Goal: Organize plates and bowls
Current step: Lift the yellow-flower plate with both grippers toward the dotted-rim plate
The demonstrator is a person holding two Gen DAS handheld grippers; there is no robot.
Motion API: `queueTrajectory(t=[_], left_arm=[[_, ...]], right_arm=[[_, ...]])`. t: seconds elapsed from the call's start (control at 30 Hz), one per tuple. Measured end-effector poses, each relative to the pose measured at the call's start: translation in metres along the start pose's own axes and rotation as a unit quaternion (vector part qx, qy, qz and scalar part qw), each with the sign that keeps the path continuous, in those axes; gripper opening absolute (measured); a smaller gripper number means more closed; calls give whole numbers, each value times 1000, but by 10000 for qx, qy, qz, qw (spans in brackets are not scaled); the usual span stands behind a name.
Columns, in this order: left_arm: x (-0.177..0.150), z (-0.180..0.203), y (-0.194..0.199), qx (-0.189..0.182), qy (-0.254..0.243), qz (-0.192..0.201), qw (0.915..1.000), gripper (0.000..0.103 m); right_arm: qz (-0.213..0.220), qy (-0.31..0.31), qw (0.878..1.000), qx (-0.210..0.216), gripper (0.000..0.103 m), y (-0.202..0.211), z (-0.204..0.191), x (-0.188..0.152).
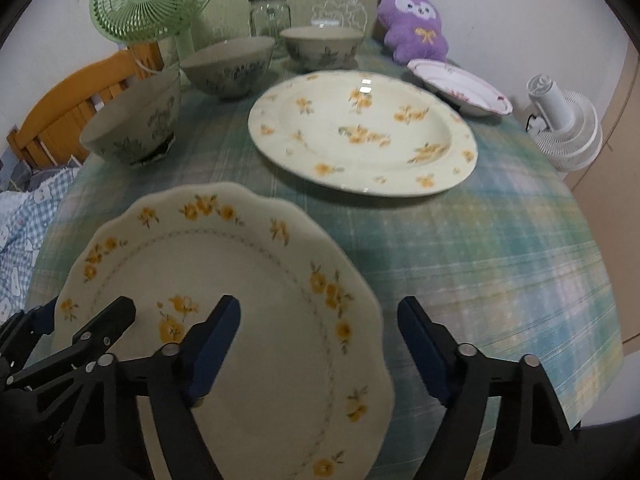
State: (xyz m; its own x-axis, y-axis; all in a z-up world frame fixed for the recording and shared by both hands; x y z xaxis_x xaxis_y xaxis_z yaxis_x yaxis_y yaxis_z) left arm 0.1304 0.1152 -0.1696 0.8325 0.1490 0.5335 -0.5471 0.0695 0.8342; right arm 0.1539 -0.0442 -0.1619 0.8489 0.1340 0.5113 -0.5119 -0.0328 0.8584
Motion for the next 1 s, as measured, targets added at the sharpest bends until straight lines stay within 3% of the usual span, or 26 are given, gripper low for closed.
queueTrajectory(t=[0.27, 0.6, 1.0], left_arm=[[1, 1, 0, -59, -70, -145, 9999, 59], [3, 8, 10, -34, -19, -274, 9996, 58], [1, 63, 15, 85, -41, -187, 9998, 60]], right_arm=[[-224, -109, 9996, -131, 63, -4, -1, -1], [-350, -127, 9992, -107, 60, 4, 4, 0], [-311, -214, 9993, -21, 58, 17, 59, 0]])
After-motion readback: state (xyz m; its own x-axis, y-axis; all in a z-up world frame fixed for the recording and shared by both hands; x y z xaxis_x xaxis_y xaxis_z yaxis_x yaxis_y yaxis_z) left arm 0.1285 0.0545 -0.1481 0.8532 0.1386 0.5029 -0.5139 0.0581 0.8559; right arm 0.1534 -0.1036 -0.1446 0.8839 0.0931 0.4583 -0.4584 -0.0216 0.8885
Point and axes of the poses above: each gripper's, at about its wrist camera, not at the fingertips, and y roughly against the way its jaws point, z to its right, x to its top, the point moved 2 cm from there along -y, roughly the way its jaws point, and after that the axes turned 4 degrees about y, right-handed, at the moved point
